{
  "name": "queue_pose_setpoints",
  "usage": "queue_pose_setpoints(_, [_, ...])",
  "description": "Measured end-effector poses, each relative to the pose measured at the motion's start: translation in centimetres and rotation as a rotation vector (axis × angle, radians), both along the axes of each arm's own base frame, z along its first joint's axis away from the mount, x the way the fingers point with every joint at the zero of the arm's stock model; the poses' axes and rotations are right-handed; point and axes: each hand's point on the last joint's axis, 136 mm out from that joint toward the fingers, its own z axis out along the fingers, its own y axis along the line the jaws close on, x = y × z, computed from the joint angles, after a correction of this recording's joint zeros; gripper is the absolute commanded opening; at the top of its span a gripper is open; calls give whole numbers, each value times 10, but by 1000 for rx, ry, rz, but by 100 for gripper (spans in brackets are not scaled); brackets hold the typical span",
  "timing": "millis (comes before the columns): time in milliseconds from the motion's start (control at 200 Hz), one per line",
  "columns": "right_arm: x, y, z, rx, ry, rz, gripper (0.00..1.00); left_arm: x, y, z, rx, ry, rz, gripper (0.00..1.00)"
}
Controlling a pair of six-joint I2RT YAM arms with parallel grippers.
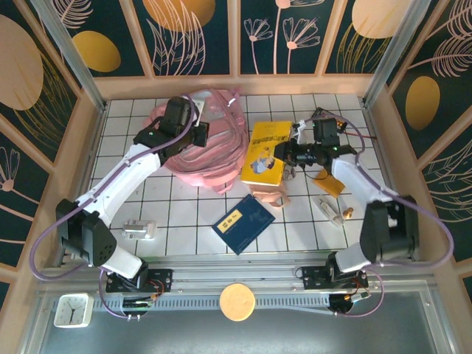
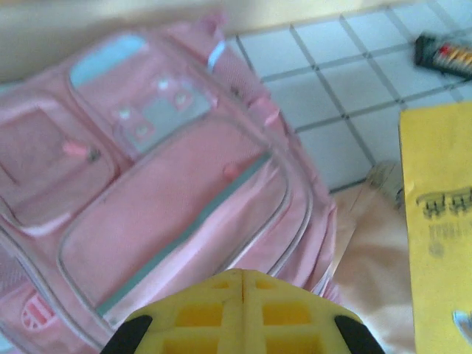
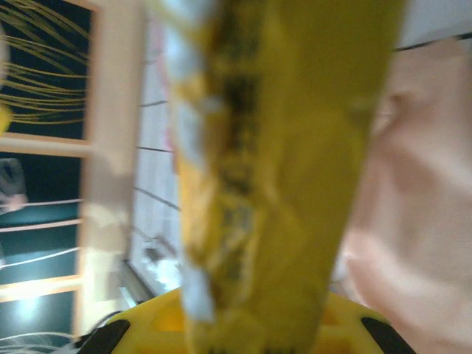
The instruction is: Pack the student bag
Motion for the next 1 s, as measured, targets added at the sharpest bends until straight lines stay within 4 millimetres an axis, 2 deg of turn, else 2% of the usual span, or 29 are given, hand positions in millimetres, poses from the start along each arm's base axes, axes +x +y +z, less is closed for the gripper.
queue_pose_setpoints(55, [-13,6,18,62,-15,0,0,1,-1,13,-17,-23,-1,0])
queue_pose_setpoints(130, [-31,11,33,126,-12,3,0,1,-5,17,-32,-30,-18,0])
queue_pose_setpoints(195, [-39,11,39,152,-3,-6,0,-3,-10,9,-21,-21,-57,40])
queue_pose_setpoints(220, [-40,10,42,157,-5,-13,0,-5,-13,3,-8,-14,-80,49])
queue_pose_setpoints(340, [-37,-4,46,153,-12,-71,0,-24,-28,-48,71,70,-178,55])
queue_pose_setpoints(435, [-29,-27,44,117,-22,-156,0,-33,-39,-88,134,142,-232,72])
queue_pose_setpoints(485, [-26,-39,43,101,-25,-200,0,-36,-43,-105,167,168,-255,73])
queue_pose_setpoints(580, [-19,-54,41,82,-35,-250,0,-31,-43,-125,213,188,-245,74])
queue_pose_setpoints(761, [-19,-53,37,80,-22,-246,0,-5,-35,-147,350,164,-203,75])
queue_pose_setpoints(1001, [-15,-50,26,77,16,-234,0,31,-37,-168,492,143,-193,74])
